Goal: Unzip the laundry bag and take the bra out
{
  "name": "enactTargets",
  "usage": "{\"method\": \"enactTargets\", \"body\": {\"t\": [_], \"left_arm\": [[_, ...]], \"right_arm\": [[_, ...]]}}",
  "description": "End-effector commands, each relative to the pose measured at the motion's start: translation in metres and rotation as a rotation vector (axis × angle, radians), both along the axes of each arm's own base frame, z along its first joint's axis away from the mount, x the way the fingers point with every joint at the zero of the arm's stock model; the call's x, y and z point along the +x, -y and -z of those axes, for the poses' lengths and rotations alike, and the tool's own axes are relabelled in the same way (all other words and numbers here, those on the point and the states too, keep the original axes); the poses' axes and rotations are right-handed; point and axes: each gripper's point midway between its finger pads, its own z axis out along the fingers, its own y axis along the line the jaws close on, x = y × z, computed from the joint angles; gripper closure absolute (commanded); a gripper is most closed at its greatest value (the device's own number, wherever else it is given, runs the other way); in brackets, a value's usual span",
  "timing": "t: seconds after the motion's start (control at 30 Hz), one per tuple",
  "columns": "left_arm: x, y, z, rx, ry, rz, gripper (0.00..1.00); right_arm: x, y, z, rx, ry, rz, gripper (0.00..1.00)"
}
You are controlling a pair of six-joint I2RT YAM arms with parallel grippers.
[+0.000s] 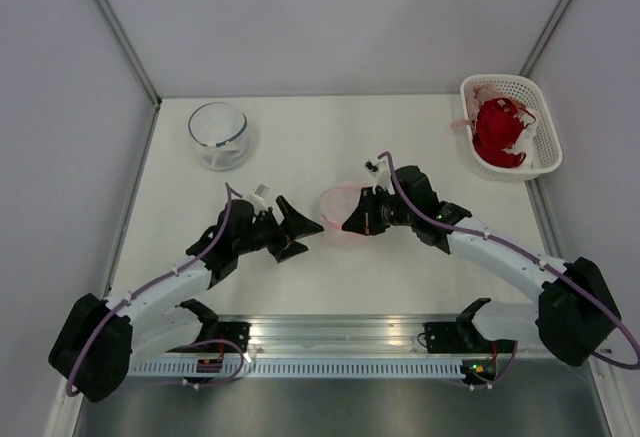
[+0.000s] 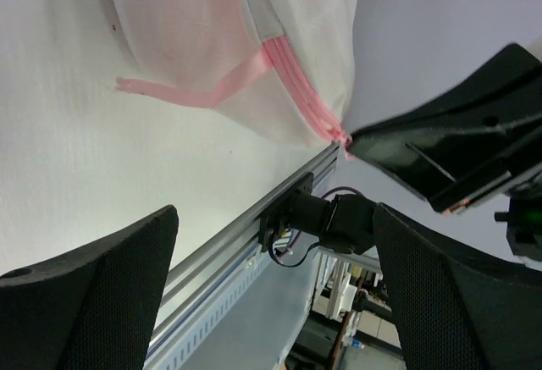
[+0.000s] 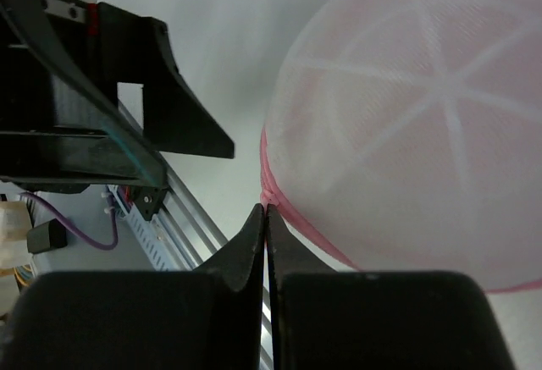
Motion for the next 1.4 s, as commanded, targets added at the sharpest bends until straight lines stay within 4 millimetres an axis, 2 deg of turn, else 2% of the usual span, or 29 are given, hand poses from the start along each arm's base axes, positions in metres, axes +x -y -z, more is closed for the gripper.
{"method": "enactTargets", "body": {"t": [0.0, 0.1, 0.17, 0.2, 0.27, 0.37, 0.43, 0.47, 0.53, 0.57, 0.6, 0.87, 0.93, 1.03, 1.1, 1.13, 1.2, 1.37], "left_arm": [[0.023, 0.014, -0.017, -0.071, 0.010, -0.064, 0.00], [0.036, 0.027, -0.026, -0.125, 0.012, -0.073, 0.00], [0.045, 0.034, -0.038, -0.152, 0.031, -0.085, 0.00], [0.048, 0.037, -0.034, -0.143, 0.018, -0.086, 0.00], [0.054, 0.042, -0.041, -0.152, 0.026, -0.090, 0.01], [0.059, 0.045, -0.039, -0.151, 0.025, -0.094, 0.01], [0.062, 0.045, -0.035, -0.141, 0.023, -0.100, 0.08], [0.064, 0.047, -0.038, -0.154, 0.038, -0.097, 0.22], [0.065, 0.051, -0.031, -0.152, 0.019, -0.086, 0.40], [0.065, 0.055, -0.031, -0.157, 0.010, -0.068, 0.53], [0.065, 0.057, -0.030, -0.156, 0.002, -0.059, 0.58], [0.061, 0.060, -0.023, -0.148, -0.021, -0.030, 0.71], [0.058, 0.060, -0.020, -0.139, -0.028, -0.020, 0.71], [0.054, 0.059, -0.016, -0.126, -0.038, -0.007, 0.61], [0.053, 0.059, -0.014, -0.126, -0.033, -0.003, 0.70], [0.052, 0.059, -0.011, -0.122, -0.036, -0.001, 0.86], [0.053, 0.060, -0.009, -0.123, -0.036, -0.001, 0.98], [0.067, 0.055, -0.008, -0.114, -0.022, -0.006, 0.98]], "right_arm": [[-0.008, -0.025, -0.013, 0.086, 0.016, -0.078, 0.99], [-0.010, -0.030, -0.008, 0.071, 0.012, -0.084, 0.99], [-0.012, -0.033, -0.008, 0.065, 0.020, -0.090, 0.99], [-0.012, -0.034, -0.007, 0.059, 0.021, -0.090, 1.00], [-0.013, -0.035, -0.005, 0.047, 0.023, -0.092, 1.00], [-0.012, -0.033, -0.002, 0.023, 0.028, -0.087, 0.99], [-0.011, -0.032, -0.002, 0.018, 0.032, -0.085, 1.00], [-0.012, -0.032, -0.001, 0.016, 0.031, -0.086, 1.00], [-0.011, -0.031, -0.001, 0.010, 0.035, -0.083, 1.00], [-0.011, -0.031, -0.003, 0.013, 0.037, -0.081, 1.00], [-0.011, -0.030, -0.003, 0.009, 0.040, -0.080, 1.00], [-0.004, -0.027, -0.005, -0.015, 0.062, -0.050, 1.00], [-0.002, -0.025, -0.004, -0.029, 0.064, -0.038, 0.99], [-0.001, -0.023, -0.006, -0.039, 0.074, -0.033, 0.99], [0.001, -0.022, -0.006, -0.043, 0.079, -0.024, 1.00], [0.000, -0.021, -0.006, -0.046, 0.077, -0.021, 0.99], [0.001, -0.019, -0.006, -0.050, 0.082, -0.012, 1.00], [0.009, 0.002, -0.001, -0.150, 0.100, 0.072, 1.00]]}}
